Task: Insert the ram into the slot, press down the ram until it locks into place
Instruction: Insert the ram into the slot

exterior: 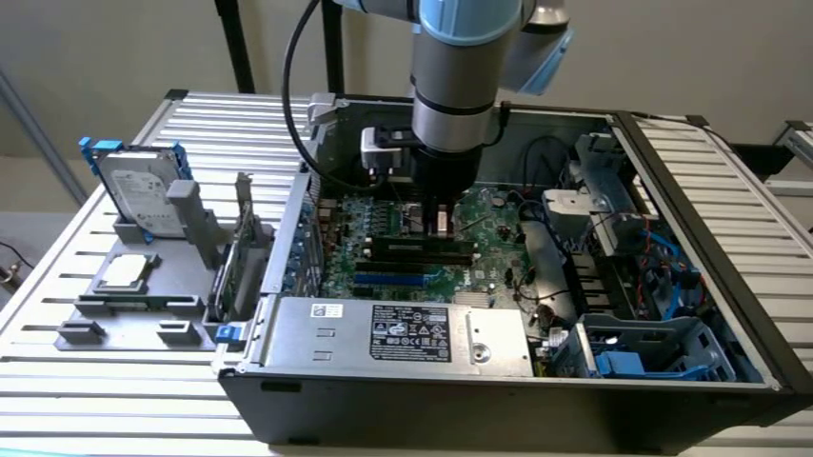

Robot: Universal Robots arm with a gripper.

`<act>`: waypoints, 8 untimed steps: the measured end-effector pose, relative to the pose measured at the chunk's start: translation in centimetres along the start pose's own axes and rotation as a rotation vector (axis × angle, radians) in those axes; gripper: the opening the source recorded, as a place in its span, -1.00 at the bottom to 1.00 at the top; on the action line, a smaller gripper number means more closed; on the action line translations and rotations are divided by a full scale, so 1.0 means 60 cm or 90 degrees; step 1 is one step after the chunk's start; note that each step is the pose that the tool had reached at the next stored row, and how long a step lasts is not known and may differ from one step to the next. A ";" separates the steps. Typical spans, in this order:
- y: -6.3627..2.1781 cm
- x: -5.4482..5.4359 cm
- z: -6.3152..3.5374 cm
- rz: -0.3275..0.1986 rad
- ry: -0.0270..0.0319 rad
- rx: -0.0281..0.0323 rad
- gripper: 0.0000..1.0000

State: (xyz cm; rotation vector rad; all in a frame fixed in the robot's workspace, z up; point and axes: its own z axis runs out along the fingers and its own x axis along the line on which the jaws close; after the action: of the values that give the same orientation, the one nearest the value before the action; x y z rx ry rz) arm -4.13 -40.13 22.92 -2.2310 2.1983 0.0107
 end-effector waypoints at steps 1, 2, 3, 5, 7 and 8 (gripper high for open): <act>0.000 0.000 0.000 0.000 0.0001 0.0000 -0.73; 0.000 0.000 0.000 0.000 0.0002 0.0000 -0.73; 0.001 0.000 0.001 0.000 0.0002 0.0001 -0.73; 0.001 0.000 0.001 0.000 0.0001 0.0001 -0.73; 0.001 0.000 0.002 0.000 0.0000 0.0002 -0.73; 0.001 0.000 0.003 0.000 0.0000 0.0001 -0.73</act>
State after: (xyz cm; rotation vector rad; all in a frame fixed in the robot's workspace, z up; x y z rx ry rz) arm -4.17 -40.10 22.76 -2.2307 2.1984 0.0104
